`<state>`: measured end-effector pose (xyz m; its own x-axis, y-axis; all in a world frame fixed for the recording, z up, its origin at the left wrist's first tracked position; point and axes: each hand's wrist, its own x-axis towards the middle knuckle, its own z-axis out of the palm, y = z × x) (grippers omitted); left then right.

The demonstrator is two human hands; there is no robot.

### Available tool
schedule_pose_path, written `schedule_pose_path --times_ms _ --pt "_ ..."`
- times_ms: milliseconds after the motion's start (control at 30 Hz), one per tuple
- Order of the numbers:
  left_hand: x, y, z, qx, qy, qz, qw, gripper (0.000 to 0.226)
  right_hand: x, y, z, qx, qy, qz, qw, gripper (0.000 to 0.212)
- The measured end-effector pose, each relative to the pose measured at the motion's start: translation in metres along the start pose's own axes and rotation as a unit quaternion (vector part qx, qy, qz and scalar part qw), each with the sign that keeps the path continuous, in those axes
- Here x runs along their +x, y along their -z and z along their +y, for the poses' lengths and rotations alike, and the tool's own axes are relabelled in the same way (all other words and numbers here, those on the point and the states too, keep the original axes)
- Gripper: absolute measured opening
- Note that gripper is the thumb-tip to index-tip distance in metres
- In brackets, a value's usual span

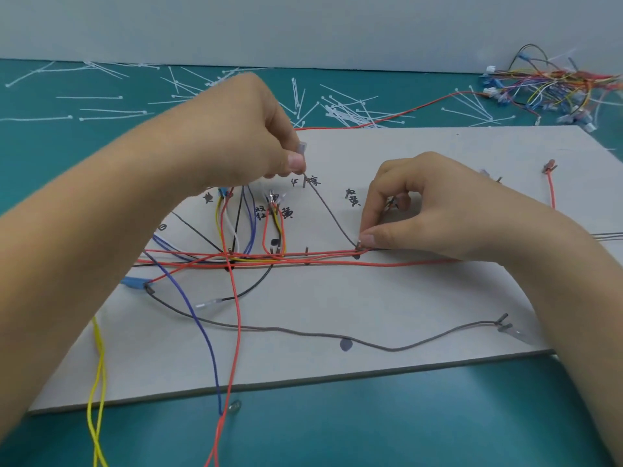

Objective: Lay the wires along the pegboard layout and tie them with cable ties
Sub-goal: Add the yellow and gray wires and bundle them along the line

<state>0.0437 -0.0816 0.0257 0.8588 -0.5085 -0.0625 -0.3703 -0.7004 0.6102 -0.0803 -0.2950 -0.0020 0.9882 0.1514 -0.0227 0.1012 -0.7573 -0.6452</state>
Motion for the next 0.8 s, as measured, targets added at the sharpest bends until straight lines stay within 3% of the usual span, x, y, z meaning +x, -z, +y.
schedule_pose_path --times_ms 300,800 --pt "0.017 -0.015 0.003 0.056 -0.035 0.014 0.998 0.015 0.0 0.0 0.0 -0.001 -0.002 0.002 1.0 0.006" --pt "0.017 -0.011 0.005 0.184 -0.111 -0.039 0.976 0.013 0.001 -0.002 0.003 -0.009 -0.005 0.004 1.0 0.006"
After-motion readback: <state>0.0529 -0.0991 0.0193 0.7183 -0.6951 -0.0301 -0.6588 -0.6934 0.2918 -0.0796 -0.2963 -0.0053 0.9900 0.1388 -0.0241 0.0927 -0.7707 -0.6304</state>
